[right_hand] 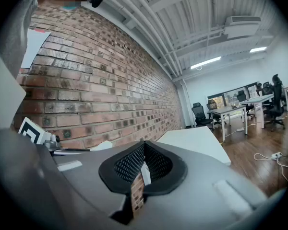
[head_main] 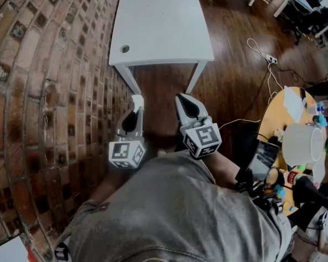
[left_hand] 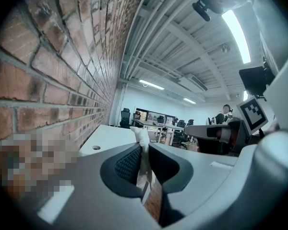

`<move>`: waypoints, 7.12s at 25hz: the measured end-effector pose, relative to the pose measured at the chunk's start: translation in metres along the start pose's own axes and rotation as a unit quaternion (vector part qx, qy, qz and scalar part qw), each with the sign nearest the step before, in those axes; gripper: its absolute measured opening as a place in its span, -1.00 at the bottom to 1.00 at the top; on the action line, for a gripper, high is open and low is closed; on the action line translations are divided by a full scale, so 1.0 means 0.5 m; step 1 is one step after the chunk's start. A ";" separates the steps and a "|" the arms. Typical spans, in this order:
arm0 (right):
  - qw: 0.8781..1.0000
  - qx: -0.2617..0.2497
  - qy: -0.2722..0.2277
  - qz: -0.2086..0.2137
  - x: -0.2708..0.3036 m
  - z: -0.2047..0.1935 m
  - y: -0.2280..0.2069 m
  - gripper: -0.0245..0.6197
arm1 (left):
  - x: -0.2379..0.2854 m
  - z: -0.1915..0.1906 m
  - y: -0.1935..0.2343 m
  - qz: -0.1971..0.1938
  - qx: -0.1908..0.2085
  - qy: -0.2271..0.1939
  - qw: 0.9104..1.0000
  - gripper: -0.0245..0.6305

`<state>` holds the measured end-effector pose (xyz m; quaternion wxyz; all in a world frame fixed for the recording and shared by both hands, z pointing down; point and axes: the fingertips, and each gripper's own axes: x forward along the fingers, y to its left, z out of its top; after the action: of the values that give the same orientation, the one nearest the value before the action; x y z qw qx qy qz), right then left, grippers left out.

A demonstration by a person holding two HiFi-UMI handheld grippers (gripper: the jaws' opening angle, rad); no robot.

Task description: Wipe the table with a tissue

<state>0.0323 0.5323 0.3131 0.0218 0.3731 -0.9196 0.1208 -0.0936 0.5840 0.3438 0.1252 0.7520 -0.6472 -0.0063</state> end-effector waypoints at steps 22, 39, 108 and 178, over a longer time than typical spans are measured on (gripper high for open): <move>0.999 0.023 0.000 0.038 0.230 0.100 -0.378 -0.88 | 0.449 0.088 -0.042 0.043 0.009 0.013 0.999 -0.80; 0.999 0.021 0.034 0.030 0.416 0.104 -0.454 -0.88 | 0.617 0.104 0.100 0.061 -0.018 0.015 0.998 -0.80; 0.989 0.059 0.125 -0.056 1.010 0.036 -0.826 -0.88 | 1.327 0.000 0.584 0.083 -0.030 0.162 0.983 -0.81; 0.981 0.120 0.087 -0.122 0.936 0.059 -0.945 -0.88 | 1.448 -0.142 0.434 -0.050 0.219 0.451 0.864 -0.82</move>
<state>0.0233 -0.1207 0.4427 0.0716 0.4708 -0.8405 0.2583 -0.1748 -0.1374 0.5654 0.2352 0.7120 -0.4664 0.4692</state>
